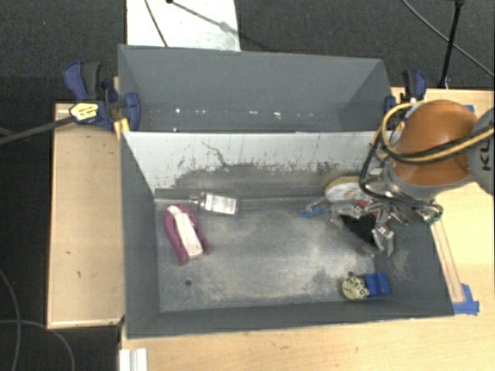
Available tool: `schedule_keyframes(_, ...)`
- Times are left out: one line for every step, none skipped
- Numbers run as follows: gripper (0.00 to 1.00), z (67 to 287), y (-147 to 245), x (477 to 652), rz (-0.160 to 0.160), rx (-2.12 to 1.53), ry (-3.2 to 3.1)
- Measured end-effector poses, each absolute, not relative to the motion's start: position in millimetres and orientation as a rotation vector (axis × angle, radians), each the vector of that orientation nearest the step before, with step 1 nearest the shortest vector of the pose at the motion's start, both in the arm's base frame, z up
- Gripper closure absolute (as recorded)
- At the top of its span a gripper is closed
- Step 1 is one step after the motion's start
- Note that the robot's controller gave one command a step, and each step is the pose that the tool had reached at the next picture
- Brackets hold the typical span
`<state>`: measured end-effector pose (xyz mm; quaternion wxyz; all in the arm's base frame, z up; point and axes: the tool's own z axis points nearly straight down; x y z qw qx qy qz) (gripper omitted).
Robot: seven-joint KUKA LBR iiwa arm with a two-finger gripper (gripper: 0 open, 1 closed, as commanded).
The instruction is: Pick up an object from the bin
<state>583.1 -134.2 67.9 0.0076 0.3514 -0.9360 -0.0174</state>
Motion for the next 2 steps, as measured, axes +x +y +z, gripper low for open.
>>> schedule_keyframes(1.0,237.0,-144.2,592.4,0.011,1.186,-2.922)
schedule_keyframes(0.0,231.6,-144.0,590.6,0.0,1.174,-2.918)
